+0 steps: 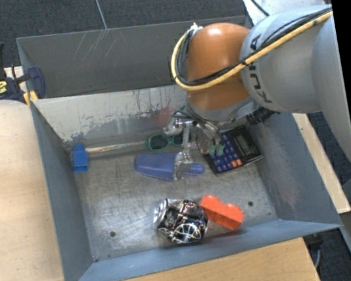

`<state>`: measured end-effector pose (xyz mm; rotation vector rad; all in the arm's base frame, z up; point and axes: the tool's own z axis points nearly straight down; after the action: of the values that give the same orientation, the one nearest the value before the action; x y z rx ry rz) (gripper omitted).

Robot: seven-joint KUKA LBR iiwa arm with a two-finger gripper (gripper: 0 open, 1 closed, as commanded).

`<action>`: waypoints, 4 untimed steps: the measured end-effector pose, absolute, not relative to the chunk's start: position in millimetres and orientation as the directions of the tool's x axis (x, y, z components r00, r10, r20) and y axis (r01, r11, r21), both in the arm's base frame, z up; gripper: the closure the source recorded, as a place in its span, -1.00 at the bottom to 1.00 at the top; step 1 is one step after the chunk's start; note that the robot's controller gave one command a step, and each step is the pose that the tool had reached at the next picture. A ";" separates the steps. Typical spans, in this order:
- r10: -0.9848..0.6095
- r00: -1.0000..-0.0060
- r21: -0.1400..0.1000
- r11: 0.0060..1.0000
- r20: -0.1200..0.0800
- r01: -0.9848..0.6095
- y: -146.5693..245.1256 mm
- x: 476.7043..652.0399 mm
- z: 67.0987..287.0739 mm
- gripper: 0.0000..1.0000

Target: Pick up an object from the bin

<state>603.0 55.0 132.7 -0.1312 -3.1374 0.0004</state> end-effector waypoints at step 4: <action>0.288 -0.958 0.008 0.958 -0.019 0.287 57.6 617.6 78.9 1.00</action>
Offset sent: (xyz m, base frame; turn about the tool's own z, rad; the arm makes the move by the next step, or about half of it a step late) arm 0.0008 -0.0004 -0.0627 0.1003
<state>617.6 57.6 78.9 -0.4594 -3.1278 -0.0081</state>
